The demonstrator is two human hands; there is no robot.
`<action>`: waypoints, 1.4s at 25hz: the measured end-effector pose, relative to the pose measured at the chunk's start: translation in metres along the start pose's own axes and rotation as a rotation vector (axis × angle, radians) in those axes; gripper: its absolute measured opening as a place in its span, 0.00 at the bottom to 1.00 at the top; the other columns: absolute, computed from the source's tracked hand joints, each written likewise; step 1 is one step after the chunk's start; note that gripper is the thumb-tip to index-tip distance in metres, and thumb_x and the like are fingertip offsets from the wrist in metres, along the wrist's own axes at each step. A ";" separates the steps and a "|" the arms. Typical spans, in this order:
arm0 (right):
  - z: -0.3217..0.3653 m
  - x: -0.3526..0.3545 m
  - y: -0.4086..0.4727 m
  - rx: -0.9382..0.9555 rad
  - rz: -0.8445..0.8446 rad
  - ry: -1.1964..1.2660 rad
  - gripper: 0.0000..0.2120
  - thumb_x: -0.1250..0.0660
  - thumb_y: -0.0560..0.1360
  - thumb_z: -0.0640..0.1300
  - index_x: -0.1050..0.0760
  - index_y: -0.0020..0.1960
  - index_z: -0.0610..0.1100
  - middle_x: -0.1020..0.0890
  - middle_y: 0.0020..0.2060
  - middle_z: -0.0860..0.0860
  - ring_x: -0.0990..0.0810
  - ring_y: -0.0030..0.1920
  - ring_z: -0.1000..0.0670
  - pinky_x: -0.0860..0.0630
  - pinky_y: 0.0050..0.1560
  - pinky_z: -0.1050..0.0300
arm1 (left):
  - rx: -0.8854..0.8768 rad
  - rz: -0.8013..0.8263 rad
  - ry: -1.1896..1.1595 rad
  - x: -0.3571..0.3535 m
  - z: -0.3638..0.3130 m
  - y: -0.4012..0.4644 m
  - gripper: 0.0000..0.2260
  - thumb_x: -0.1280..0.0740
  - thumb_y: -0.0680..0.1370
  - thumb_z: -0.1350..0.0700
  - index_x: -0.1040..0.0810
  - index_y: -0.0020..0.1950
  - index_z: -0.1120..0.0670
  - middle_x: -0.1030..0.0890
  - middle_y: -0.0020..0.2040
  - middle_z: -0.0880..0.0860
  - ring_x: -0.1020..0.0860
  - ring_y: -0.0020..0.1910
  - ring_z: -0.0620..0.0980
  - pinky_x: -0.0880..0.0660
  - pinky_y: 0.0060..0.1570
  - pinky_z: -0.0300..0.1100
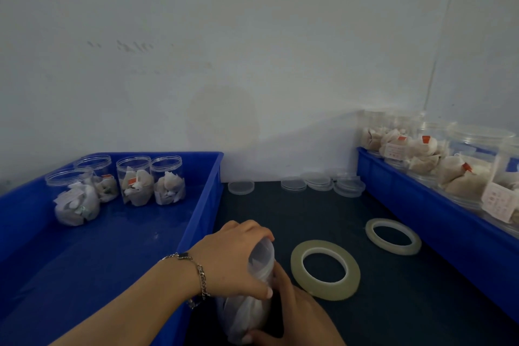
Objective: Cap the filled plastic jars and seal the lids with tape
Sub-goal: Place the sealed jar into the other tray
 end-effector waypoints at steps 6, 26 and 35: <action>-0.002 -0.009 -0.005 0.073 -0.007 -0.100 0.54 0.38 0.57 0.76 0.63 0.74 0.64 0.39 0.72 0.63 0.34 0.65 0.63 0.41 0.55 0.72 | 0.002 0.012 -0.002 0.002 -0.001 0.000 0.33 0.30 0.67 0.34 0.37 0.67 0.42 0.36 0.59 0.37 0.36 0.58 0.40 0.29 0.59 0.43; 0.018 0.012 -0.040 0.105 -0.192 -0.447 0.31 0.20 0.50 0.62 0.18 0.51 0.55 0.17 0.38 0.64 0.20 0.41 0.66 0.22 0.48 0.58 | 0.319 0.130 0.046 0.006 0.004 -0.009 0.54 0.39 0.58 0.21 0.56 0.76 0.41 0.43 0.74 0.46 0.36 0.69 0.48 0.33 0.65 0.44; 0.068 0.115 -0.052 0.007 -0.090 -0.066 0.40 0.35 0.76 0.51 0.60 0.77 0.56 0.48 0.76 0.58 0.48 0.75 0.56 0.48 0.74 0.59 | 0.160 0.107 0.162 0.090 -0.070 -0.007 0.47 0.38 0.55 0.22 0.43 0.71 0.36 0.33 0.60 0.37 0.30 0.57 0.38 0.29 0.58 0.37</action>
Point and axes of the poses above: each hand's wrist, its own y-axis towards the middle knuckle, its own x-axis out of the back of the hand, z = x × y, the point moved 3 cm from there along y, towards the middle knuckle
